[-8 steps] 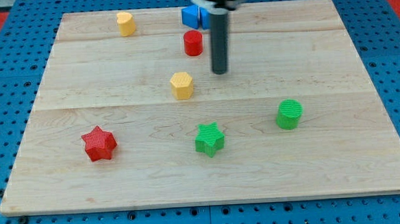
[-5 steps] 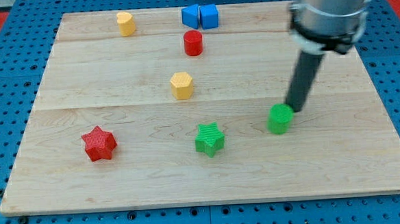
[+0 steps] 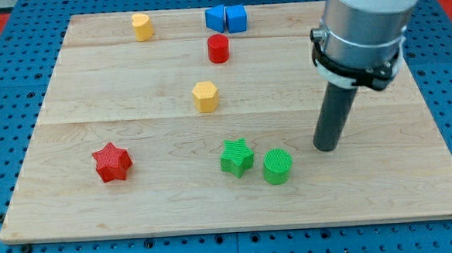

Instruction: Move the green circle diagonally to the green star

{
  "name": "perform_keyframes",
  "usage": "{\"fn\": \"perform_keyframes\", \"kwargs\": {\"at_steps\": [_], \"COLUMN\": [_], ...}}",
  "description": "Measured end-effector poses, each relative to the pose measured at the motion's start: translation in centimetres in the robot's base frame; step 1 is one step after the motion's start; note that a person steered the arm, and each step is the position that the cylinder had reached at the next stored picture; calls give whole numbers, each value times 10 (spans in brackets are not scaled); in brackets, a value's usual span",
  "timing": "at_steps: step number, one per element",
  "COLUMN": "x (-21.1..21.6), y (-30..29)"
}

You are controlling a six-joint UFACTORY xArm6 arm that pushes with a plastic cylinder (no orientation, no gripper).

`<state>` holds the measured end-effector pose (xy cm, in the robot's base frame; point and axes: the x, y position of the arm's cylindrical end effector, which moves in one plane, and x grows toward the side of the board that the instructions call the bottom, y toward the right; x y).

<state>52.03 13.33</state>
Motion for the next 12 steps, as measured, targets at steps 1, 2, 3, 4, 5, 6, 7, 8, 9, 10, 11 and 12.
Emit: {"fn": "perform_keyframes", "kwargs": {"at_steps": [1, 2, 3, 4, 5, 6, 7, 8, 9, 10, 11, 12], "x": [21, 39, 19, -3, -34, -26, 7, -8, 12, 31, 36, 12], "y": [-14, -56, -77, -74, -24, -36, -89, -97, -104, -152, -174, -128]}}
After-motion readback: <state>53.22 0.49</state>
